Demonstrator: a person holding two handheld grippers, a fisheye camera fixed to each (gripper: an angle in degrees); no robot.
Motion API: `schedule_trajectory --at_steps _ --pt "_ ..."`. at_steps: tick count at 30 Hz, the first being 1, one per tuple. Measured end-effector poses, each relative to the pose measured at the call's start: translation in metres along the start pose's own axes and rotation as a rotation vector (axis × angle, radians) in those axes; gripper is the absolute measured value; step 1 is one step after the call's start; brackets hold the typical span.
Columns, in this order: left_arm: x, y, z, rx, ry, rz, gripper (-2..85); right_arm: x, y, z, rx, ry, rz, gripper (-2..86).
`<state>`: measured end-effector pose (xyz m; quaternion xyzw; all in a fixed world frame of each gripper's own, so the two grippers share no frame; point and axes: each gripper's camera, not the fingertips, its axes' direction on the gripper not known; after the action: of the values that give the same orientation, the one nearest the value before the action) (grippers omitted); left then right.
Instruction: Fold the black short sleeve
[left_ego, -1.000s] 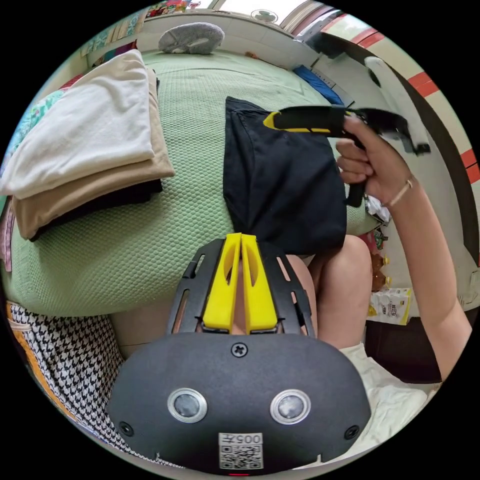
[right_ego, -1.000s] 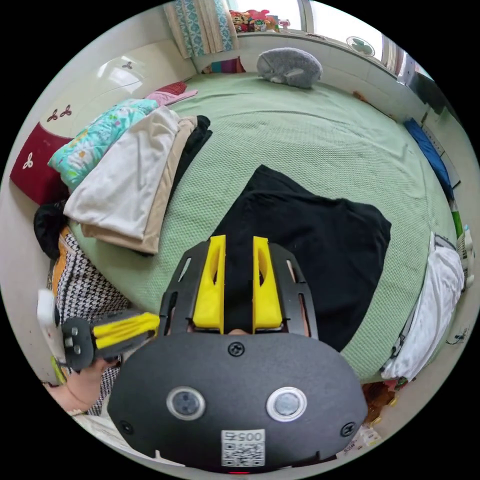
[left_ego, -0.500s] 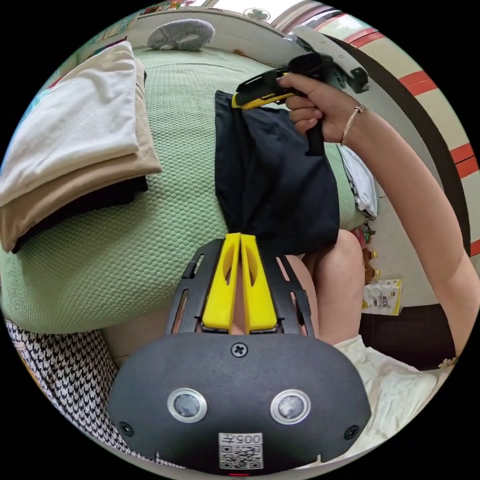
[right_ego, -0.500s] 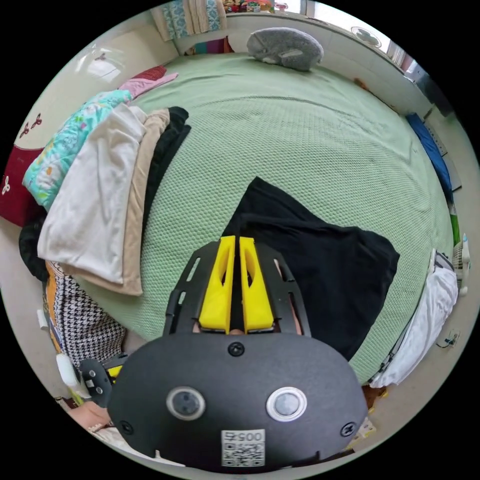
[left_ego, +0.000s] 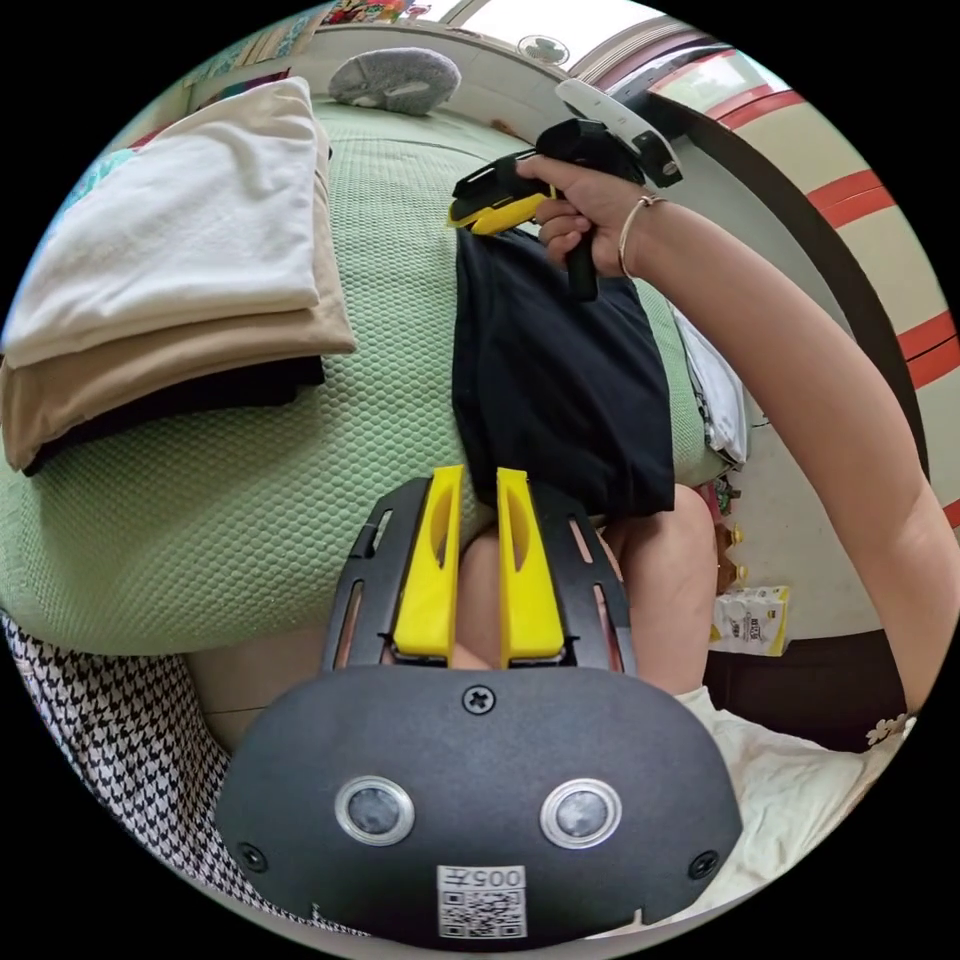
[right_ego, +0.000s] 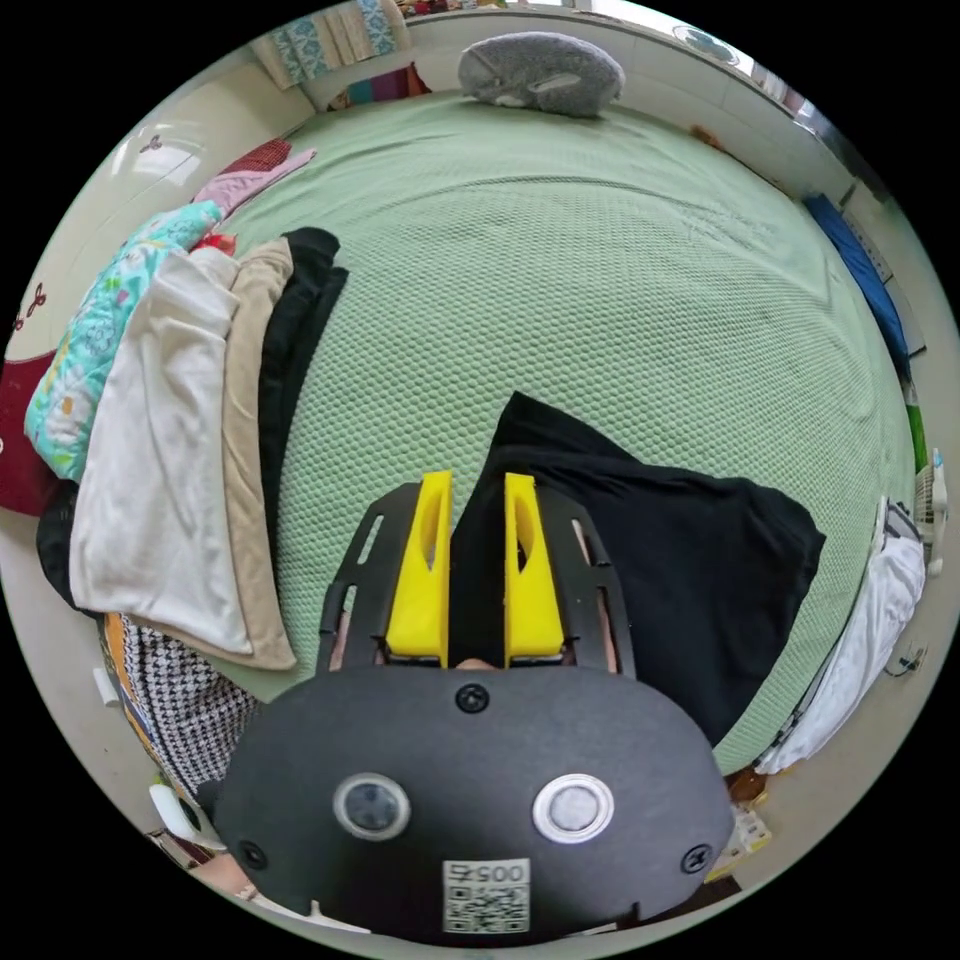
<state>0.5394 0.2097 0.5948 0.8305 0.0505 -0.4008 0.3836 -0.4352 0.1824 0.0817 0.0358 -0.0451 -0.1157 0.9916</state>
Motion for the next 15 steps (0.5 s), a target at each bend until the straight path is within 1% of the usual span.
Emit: schedule_trajectory --at_steps 1,3,5,9,13,15 --pt "0.003 -0.003 0.003 -0.011 0.007 0.000 7.3 -0.004 0.000 0.002 -0.005 0.051 -0.022 4.4" --pt "0.011 -0.007 0.007 -0.026 0.010 0.008 7.1 -0.008 0.000 0.003 -0.010 0.085 -0.030 3.9" --pt "0.023 -0.013 0.012 -0.056 -0.007 0.021 5.3 -0.007 0.001 0.000 -0.012 0.139 -0.012 0.8" --pt "0.044 -0.016 0.011 -0.065 -0.038 0.037 2.9 0.004 0.009 -0.013 0.009 0.078 -0.022 -1.0" --pt "0.076 -0.012 -0.004 -0.021 -0.018 0.064 1.6 0.030 0.031 -0.056 0.089 -0.041 0.013 -1.3" --pt "0.095 -0.009 -0.015 0.009 0.001 0.088 1.3 0.042 0.043 -0.078 0.125 -0.041 0.015 -1.4"
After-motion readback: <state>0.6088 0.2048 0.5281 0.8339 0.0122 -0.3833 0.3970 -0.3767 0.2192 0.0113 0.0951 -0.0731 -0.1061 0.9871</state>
